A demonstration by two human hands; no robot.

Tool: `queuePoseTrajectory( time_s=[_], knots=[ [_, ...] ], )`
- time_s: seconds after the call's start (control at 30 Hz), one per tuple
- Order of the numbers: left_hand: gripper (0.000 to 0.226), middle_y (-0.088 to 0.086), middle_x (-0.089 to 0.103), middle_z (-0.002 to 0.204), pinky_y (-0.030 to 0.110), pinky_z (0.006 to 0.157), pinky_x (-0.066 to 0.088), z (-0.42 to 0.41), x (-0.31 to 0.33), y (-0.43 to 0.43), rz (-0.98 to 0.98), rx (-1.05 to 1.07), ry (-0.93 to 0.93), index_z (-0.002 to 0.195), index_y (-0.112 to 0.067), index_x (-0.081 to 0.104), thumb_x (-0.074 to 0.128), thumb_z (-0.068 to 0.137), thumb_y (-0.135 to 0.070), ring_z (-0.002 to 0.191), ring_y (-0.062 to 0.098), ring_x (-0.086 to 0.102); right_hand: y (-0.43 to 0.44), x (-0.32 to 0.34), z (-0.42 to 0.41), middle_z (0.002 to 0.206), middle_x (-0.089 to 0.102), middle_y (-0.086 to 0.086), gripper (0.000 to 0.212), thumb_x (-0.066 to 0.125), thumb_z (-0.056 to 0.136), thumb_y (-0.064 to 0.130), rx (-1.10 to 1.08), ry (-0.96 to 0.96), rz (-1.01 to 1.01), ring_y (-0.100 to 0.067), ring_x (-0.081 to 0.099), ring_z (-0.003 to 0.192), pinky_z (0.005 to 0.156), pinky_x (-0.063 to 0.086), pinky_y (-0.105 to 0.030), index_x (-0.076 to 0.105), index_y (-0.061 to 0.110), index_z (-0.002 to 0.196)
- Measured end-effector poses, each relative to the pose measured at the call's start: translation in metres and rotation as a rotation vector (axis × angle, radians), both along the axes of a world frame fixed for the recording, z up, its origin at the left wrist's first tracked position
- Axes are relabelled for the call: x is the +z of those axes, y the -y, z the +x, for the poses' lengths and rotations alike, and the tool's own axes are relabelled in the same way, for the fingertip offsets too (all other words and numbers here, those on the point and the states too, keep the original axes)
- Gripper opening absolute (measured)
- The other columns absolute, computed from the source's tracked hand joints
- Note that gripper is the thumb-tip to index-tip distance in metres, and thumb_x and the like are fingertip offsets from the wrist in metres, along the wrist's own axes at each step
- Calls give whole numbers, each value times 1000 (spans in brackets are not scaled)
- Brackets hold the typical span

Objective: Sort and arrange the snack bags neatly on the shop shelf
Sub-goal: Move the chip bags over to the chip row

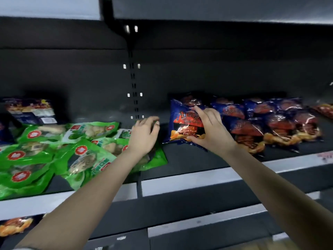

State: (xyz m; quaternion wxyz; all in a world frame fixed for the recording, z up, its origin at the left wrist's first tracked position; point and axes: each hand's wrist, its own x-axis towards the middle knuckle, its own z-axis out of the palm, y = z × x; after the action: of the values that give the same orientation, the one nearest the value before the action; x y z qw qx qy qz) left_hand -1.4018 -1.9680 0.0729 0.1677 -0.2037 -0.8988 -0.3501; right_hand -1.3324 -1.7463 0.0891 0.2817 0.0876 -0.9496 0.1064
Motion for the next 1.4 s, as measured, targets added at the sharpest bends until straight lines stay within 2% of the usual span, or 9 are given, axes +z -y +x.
queuePoseTrajectory(
  time_s=[0.23,0.43,0.53,0.63,0.73,0.83,0.93,1.17,1.4],
  knots=[
    [29,9,63,122,43,97,39,10,-12,-37,-97,-107,8,120,-15,59,43,97,-24,111,34,51,-35,-22,28,138,42,-12,89,69,80,43,-50,123,57,-27,24,137,108,33,-41,22,10,148],
    [30,8,62,123,40,98,37,11,-19,-49,-143,-53,40,121,-16,58,43,96,-24,112,33,51,-38,-29,23,146,36,-14,71,65,87,29,-41,130,133,-30,21,142,115,20,-45,29,17,147],
    [30,9,62,123,39,97,36,13,-26,-49,-159,-28,66,121,-16,58,43,96,-24,112,34,51,-35,-33,17,154,23,-10,63,56,94,24,-53,151,228,-29,9,145,117,10,-46,25,25,148],
    [30,9,61,124,38,96,35,15,-33,-47,-161,-2,96,121,-16,58,43,96,-24,113,35,50,-33,-41,13,159,4,-6,67,51,95,16,-76,193,302,-30,-7,145,116,3,-51,14,29,150],
    [30,9,62,123,38,95,35,15,-35,-48,-148,10,105,121,-16,59,44,96,-23,112,35,50,-32,-50,14,159,-7,-4,65,44,96,20,-44,213,317,-31,-16,143,114,-1,-54,9,30,150],
    [29,11,62,122,39,94,35,16,-37,-50,-172,16,102,120,-15,59,44,96,-23,110,36,50,-32,-54,13,159,-4,-4,57,35,98,35,8,197,320,-32,-13,144,113,-1,-53,14,31,150],
    [30,11,62,121,38,93,35,15,-38,-51,-194,22,99,119,-14,59,43,96,-24,110,35,50,-33,-54,8,159,-1,-4,60,36,94,45,52,191,301,-31,-10,144,114,2,-54,16,32,149],
    [29,11,62,121,38,93,35,14,-39,-50,-168,32,112,119,-14,59,43,96,-22,110,34,49,-36,-57,1,159,4,-1,62,42,90,39,77,178,284,-28,-5,146,115,3,-54,21,33,148],
    [30,12,61,122,39,93,36,11,-40,-51,-200,37,123,120,-13,58,42,97,-22,110,35,49,-35,-57,1,157,16,-3,57,49,84,29,78,100,243,-29,5,146,114,3,-57,41,27,140]
  ],
)
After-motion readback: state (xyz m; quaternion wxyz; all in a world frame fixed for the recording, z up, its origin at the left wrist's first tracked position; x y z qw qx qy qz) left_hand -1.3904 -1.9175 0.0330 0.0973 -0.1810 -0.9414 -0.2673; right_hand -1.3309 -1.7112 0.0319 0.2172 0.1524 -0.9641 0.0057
